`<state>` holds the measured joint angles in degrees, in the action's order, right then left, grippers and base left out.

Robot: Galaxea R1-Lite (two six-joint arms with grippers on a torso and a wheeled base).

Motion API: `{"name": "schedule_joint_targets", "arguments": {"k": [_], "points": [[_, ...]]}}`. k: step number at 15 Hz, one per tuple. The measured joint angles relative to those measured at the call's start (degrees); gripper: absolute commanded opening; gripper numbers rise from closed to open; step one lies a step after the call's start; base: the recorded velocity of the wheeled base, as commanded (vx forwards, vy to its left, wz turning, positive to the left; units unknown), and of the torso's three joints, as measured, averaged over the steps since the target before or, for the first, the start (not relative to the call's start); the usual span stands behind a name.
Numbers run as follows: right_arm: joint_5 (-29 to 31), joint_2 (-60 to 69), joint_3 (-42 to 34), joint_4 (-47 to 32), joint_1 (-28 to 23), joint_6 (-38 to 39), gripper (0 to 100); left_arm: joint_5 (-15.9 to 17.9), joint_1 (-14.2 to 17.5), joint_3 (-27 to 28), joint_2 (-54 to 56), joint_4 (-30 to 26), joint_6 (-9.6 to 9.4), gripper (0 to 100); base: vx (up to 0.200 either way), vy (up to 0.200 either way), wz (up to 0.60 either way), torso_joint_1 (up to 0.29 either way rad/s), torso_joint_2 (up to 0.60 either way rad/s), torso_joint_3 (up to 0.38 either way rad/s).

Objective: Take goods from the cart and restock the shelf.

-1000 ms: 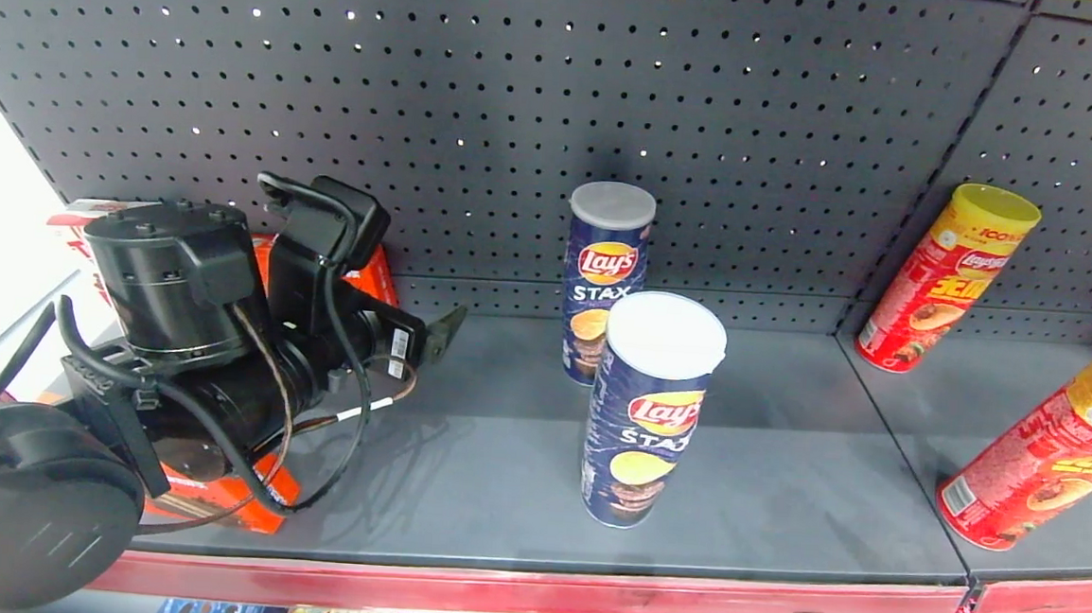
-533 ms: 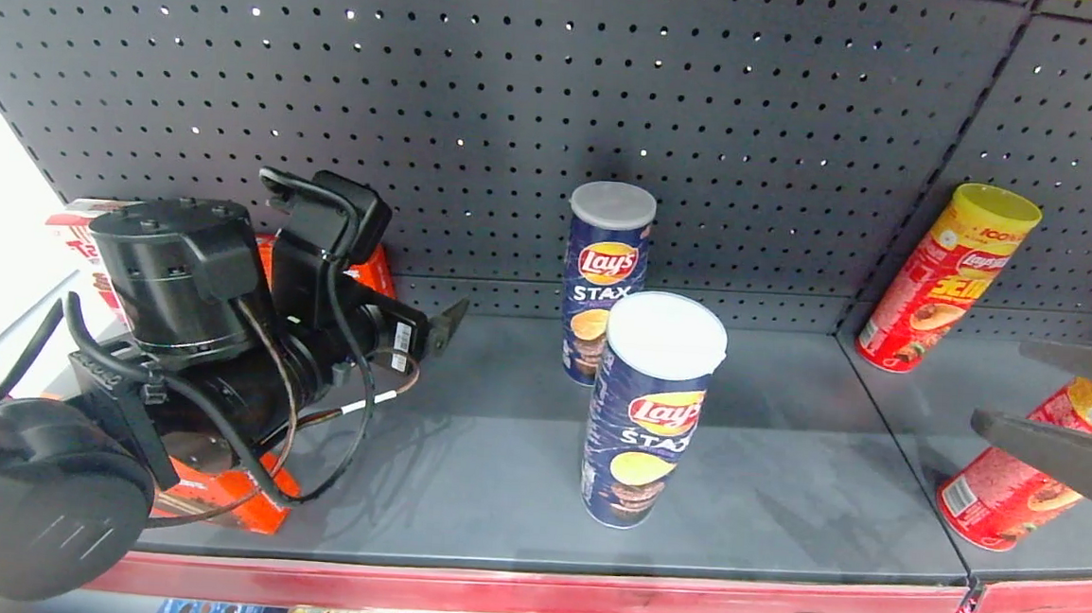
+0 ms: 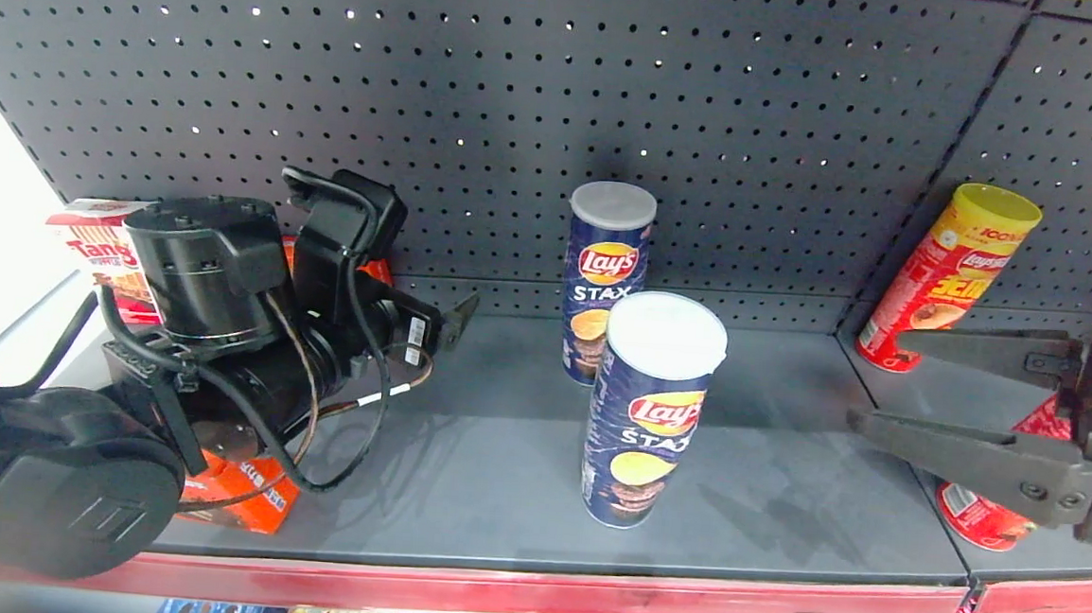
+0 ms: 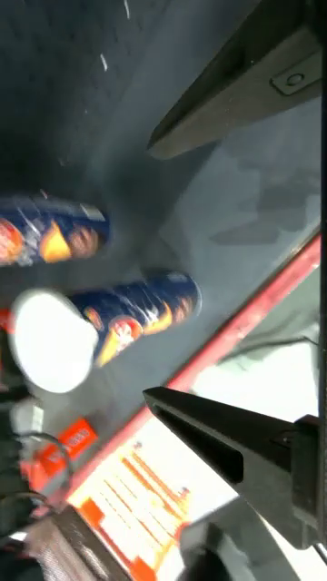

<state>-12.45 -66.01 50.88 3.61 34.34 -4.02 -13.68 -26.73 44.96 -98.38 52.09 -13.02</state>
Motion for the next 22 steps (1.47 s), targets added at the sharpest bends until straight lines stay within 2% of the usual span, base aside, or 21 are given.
{"name": "schedule_joint_targets", "arguments": {"k": [6, 11, 22], "points": [[9.14, -7.24, 0.2, -0.13, 4.44, 0.17, 100, 0.02, -0.07, 0.0, -0.16, 0.89, -0.04, 100, 0.0, 0.0, 0.0, 0.0, 0.0, 0.0], [14.69, -12.57, 0.85, -0.11, 5.16, 0.17, 100, 0.0, 0.09, -0.04, 0.06, 0.87, 0.09, 100, 0.0, 0.0, 0.0, 0.0, 0.0, 0.0], [18.68, -22.66, 4.46, 1.74, 4.3, 0.35, 100, -0.02, 0.48, 0.32, 0.26, 1.52, 0.35, 100, 0.0, 0.0, 0.0, 0.0, 0.0, 0.0]]}}
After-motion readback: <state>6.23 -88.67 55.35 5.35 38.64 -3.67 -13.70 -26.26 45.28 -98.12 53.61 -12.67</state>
